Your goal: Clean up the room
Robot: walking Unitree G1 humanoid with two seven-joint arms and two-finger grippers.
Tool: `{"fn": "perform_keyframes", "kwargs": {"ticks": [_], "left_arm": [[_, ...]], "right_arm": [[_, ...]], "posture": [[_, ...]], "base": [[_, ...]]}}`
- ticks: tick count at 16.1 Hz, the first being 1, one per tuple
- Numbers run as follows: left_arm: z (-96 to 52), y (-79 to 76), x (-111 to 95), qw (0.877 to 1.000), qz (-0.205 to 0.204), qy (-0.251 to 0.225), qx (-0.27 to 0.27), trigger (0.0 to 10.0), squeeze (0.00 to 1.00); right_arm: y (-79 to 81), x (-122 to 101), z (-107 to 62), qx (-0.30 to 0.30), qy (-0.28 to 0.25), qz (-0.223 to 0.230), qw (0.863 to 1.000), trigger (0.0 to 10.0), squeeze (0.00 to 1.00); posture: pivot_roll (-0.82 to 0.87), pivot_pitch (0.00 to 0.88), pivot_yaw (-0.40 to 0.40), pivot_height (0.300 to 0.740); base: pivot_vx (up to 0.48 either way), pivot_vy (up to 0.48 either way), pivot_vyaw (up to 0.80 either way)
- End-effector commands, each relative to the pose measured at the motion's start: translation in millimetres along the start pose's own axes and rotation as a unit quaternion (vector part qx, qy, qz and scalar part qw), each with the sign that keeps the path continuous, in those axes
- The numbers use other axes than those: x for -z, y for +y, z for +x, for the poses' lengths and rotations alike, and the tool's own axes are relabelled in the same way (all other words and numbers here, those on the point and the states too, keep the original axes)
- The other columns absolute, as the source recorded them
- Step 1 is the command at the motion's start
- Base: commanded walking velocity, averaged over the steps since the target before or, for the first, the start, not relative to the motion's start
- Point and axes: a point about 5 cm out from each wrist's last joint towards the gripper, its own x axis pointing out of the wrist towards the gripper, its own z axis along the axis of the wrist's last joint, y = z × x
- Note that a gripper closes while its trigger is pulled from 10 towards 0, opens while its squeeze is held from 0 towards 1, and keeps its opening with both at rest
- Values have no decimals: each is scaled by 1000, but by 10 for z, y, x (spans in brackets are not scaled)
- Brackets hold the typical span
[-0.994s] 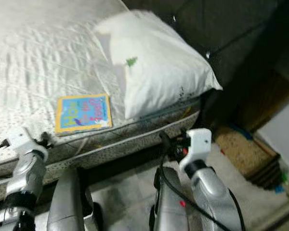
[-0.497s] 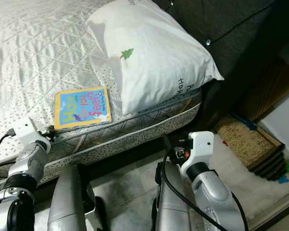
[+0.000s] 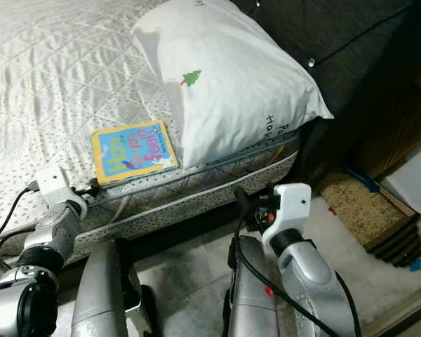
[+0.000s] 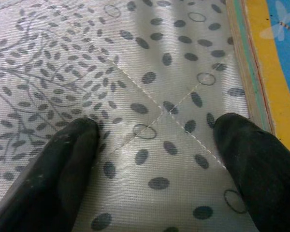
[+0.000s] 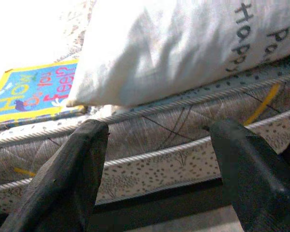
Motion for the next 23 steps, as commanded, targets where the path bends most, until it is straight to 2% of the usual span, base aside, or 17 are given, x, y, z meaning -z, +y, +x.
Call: {"fn": "perform_keyframes", "kwargs": {"ticks": [1,3,4,5,11,17,23], "left_arm": [[-28,-193,239,997,15,56,49,10000,494],[-17,-214,206,997,20,56,58,10000,306],[-11,-231,191,996,26,59,66,10000,118],[-9,-239,186,995,29,60,71,10000,4],[27,-329,55,992,53,57,98,10000,0],[10,-594,13,982,72,59,165,10000,0],[4,-611,35,981,71,62,168,10000,0]], "right_arm": [[-38,26,-12,10,5,0,1000,10000,0],[-33,25,8,9,4,1,1000,10000,0],[-27,27,17,8,4,1,1000,10000,0],[-25,28,21,7,3,1,1000,10000,0],[-41,16,74,9,-3,-1,1000,10000,0],[-40,12,118,8,-8,-1,1000,10000,0],[-41,14,124,7,-10,-2,1000,10000,0]], "posture": [[-141,195,-15,528],[-139,189,-17,528],[-140,187,-17,528],[-140,187,-17,528],[-145,171,-15,528],[-141,159,-13,528],[-142,155,-15,528]], "base": [[0,0,0],[0,0,0],[0,0,0],[0,0,0],[0,0,0],[0,0,0],[0,0,0]]}}
